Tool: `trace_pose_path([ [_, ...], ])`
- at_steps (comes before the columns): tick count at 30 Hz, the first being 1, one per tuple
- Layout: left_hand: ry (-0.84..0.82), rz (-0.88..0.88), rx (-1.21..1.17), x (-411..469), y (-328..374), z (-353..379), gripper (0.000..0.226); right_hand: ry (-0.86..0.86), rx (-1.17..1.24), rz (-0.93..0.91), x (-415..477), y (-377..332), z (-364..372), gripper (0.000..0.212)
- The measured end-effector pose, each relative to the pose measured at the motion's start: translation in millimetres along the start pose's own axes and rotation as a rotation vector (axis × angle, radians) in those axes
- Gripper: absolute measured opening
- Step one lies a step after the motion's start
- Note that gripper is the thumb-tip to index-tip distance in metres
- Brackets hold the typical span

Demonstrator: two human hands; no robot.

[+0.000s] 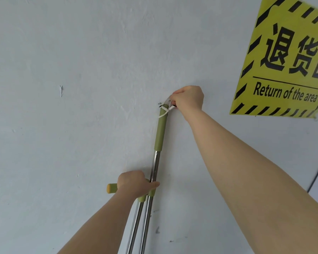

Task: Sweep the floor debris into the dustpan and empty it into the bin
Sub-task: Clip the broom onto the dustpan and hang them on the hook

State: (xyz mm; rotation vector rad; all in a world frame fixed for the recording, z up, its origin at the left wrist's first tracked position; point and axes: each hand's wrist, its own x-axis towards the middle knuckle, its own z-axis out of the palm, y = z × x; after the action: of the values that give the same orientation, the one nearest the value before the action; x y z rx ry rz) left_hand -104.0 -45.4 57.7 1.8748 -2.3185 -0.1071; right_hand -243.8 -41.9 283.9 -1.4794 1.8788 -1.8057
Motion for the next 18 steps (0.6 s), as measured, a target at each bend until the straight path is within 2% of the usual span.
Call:
trace_pose_path([
  [6, -0.011, 0.003, -0.027, 3, 1, 8, 0.062, -0.029, -0.001, 0.005, 6, 6, 0, 0.025],
  [10, -0.030, 0.002, -0.030, 4, -1, 11, 0.063, -0.023, -0.159, -0.167, 4, 11, 1, 0.021],
  [13, -0.046, 0.004, -0.043, 4, -2, 14, 0.063, -0.005, -0.344, -0.315, 1, 14, 2, 0.026],
  [18, -0.094, -0.014, -0.052, 3, -3, 24, 0.063, -0.015, -0.415, -0.459, -5, 25, 4, 0.027],
])
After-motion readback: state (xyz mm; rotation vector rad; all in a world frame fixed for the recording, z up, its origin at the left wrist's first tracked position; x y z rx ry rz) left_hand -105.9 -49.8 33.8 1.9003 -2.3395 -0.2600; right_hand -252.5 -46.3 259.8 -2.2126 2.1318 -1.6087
